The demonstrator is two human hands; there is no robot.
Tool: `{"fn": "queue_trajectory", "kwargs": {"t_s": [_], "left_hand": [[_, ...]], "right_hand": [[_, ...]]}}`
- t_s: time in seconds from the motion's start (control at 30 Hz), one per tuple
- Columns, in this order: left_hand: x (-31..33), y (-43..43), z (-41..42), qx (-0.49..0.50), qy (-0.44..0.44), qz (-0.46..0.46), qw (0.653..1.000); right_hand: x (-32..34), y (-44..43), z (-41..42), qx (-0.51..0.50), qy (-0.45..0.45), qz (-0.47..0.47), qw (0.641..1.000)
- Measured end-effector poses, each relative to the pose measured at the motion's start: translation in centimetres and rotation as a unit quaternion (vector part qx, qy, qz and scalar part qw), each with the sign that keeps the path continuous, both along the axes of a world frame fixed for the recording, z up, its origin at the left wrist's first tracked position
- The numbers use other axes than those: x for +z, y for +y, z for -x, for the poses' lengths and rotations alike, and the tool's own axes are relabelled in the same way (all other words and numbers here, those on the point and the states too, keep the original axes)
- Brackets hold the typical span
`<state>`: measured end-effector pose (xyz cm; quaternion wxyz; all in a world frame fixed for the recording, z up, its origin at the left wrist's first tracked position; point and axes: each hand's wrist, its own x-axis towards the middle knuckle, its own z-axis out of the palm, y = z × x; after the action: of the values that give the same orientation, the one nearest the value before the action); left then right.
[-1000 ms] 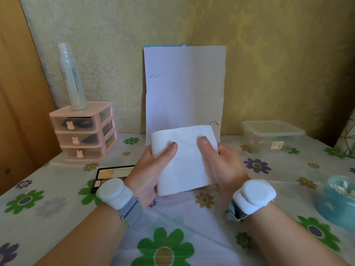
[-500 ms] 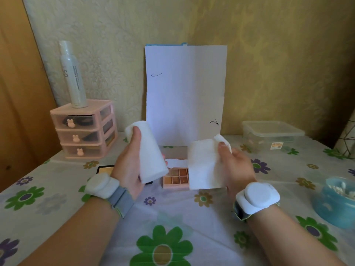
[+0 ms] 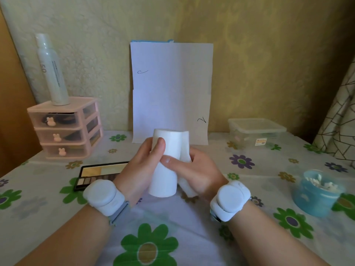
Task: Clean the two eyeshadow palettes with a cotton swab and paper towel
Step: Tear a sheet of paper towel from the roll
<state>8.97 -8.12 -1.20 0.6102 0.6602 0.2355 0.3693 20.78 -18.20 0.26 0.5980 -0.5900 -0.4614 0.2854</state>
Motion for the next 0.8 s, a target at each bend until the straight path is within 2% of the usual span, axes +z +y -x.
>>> {"fn": "queue_trajectory", "kwargs": {"t_s": [0.07, 0.17, 0.27, 0.37, 0.43, 0.57, 0.7, 0.8], "left_hand": [[-0.3, 0.6, 0.2, 0.005, 0.012, -0.022, 1.0], [0.0, 1.6, 0.7, 0.078, -0.006, -0.016, 0.997], [0.4, 2.5, 1.3, 0.126, -0.033, 0.0, 0.992], [0.2, 3.3, 1.7, 0.161, -0.04, -0.002, 0.986], [-0.1, 3.7, 2.0, 0.173, -0.037, -0.005, 0.984], [-0.4, 3.8, 2.2, 0.167, -0.031, -0.011, 0.985], [-0.4, 3.7, 2.0, 0.157, -0.024, -0.014, 0.987], [-0.4, 3.4, 1.9, 0.148, -0.025, -0.012, 0.989]], "right_hand": [[0.7, -0.1, -1.0, -0.066, 0.003, -0.024, 0.998], [1.8, -0.9, -4.0, -0.202, -0.022, -0.036, 0.978], [2.3, -2.4, -8.0, -0.351, -0.067, -0.006, 0.934], [1.7, -3.5, -10.9, -0.447, -0.096, 0.038, 0.889], [0.7, -3.9, -12.0, -0.472, -0.12, 0.054, 0.872], [-0.9, -3.9, -13.3, -0.472, -0.109, 0.064, 0.872], [-1.5, -3.6, -14.2, -0.506, -0.105, 0.109, 0.849], [-1.8, -3.3, -14.7, -0.532, -0.103, 0.094, 0.835]]}}
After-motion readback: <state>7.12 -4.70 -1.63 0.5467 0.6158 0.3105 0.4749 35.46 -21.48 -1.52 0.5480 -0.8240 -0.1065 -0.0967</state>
